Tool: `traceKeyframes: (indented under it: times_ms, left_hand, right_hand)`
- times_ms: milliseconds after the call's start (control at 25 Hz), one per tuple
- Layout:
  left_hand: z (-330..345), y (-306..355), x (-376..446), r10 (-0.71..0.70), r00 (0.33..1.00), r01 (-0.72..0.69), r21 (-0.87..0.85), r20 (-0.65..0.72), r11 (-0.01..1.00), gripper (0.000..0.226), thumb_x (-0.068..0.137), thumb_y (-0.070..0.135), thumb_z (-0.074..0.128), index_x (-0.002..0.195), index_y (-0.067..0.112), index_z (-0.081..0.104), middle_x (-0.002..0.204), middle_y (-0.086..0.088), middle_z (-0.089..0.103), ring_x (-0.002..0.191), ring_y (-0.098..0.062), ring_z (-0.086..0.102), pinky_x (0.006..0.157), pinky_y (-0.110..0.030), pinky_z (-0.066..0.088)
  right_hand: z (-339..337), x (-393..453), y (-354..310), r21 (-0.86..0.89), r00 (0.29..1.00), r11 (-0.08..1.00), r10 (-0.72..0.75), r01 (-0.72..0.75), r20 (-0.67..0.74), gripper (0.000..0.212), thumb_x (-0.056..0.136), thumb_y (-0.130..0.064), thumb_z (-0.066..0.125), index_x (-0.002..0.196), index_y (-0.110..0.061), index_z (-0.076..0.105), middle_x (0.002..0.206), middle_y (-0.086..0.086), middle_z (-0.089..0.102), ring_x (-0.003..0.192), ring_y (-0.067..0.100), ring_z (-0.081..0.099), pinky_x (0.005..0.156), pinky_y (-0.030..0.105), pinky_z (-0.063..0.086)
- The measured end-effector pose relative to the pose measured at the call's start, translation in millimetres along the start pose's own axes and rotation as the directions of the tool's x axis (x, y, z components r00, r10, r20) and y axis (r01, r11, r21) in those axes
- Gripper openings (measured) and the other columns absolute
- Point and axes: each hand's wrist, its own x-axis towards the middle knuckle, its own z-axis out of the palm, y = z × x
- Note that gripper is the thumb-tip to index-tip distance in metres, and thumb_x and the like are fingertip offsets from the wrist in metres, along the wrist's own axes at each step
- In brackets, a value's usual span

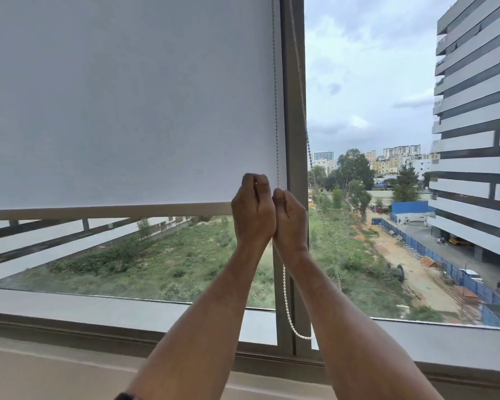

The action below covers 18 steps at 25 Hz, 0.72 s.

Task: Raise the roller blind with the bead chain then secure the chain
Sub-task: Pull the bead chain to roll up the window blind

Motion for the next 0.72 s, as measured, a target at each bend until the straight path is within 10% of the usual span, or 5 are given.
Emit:
traceKeyframes:
  times_ms: [320,720]
  left_hand:
    - [26,38,32,-0.300,0.834,0.419,-0.179,0.462,0.890,0.052,0.107,0.054,0.028,0.095,0.014,0.059,0.068,-0.004,0.059,0.053,-0.018,0.052,0.054,-0.031,0.042]
    - [25,-1,4,-0.129,0.987,0.135,-0.056,0.096,0.989,0.070,0.104,0.059,0.030,0.045,0.021,0.033,0.035,0.010,0.030,0.035,-0.009,0.024,0.042,-0.025,0.019]
  right_hand:
    - [-8,-42,40,-0.039,1.000,0.999,-0.001,0.001,0.013,0.034,0.098,-0.004,0.049,0.067,-0.018,0.051,0.058,-0.010,0.049,0.057,0.007,0.036,0.056,0.032,0.031]
    - [-18,-58,54,-0.205,0.974,0.974,-0.047,0.094,0.222,0.017,0.100,-0.004,0.044,0.095,-0.007,0.061,0.073,0.008,0.066,0.061,0.022,0.056,0.056,0.047,0.047]
